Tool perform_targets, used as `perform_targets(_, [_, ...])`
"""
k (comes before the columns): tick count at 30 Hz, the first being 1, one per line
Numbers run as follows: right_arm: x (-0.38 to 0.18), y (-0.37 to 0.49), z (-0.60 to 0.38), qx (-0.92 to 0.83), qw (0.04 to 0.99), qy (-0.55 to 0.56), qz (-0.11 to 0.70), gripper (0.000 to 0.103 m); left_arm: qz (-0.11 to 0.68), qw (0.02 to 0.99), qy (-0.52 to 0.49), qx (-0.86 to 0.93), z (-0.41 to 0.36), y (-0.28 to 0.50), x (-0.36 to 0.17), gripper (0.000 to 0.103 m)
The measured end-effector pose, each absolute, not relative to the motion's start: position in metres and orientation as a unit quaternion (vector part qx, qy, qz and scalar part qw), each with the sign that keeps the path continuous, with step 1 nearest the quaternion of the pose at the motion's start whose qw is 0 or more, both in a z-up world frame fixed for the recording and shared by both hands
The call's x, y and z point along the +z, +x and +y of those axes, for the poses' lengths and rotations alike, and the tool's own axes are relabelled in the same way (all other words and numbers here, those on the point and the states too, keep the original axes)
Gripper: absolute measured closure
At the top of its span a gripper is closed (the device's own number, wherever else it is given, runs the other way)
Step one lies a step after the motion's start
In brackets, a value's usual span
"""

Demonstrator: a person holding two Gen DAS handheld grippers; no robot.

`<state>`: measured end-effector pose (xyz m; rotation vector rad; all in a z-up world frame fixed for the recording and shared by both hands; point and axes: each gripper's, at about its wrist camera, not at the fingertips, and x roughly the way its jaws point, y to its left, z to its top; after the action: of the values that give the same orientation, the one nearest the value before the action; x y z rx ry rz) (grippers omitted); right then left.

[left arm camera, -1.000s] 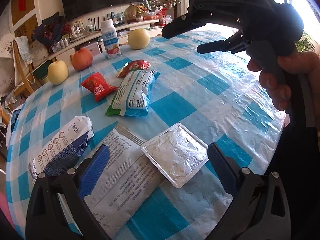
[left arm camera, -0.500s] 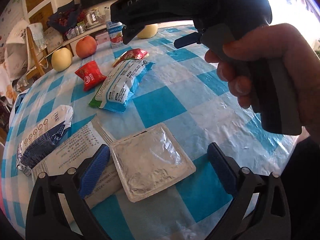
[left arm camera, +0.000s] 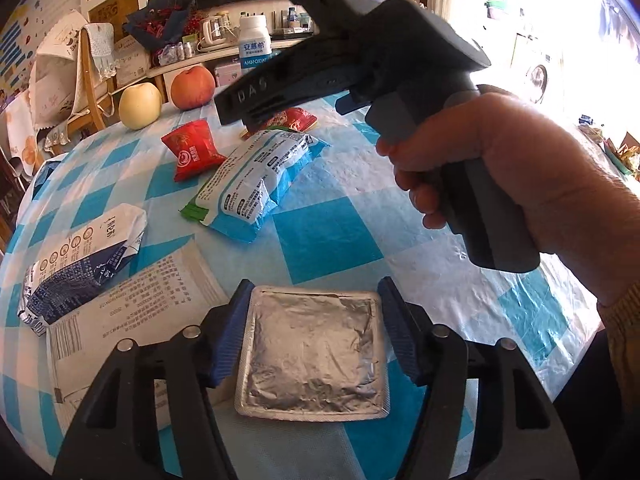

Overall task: Collect trash
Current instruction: 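Grasp the silver foil packet with the left tool, then grasp the small red wrapper with the right tool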

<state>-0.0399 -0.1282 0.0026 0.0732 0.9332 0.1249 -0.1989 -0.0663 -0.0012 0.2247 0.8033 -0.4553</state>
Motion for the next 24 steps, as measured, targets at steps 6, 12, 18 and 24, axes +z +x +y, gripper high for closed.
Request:
perform_targets(6, [-0.004, -0.030, -0.125, 0.074, 0.887, 0.016, 0.455, 0.022, 0.383, 0.891, 0.096, -0.222, -0.064, -0.200, -0.001, 0.039])
perform_targets(12, [-0.007, -0.028, -0.124, 0.086, 0.882, 0.020, 0.462, 0.039, 0.384, 0.892, 0.082, -0.224, -0.060, -0.198, 0.000, 0.039])
perform_targets(18, [-0.006, -0.034, -0.127, 0.086, 0.884, 0.019, 0.460, 0.051, 0.375, 0.897, 0.062, -0.227, -0.051, -0.196, 0.007, 0.039])
perform_targets(24, [-0.004, -0.044, -0.128, 0.077, 0.889, 0.015, 0.451, 0.067, 0.354, 0.905, 0.042, -0.235, -0.042, -0.196, 0.021, 0.039])
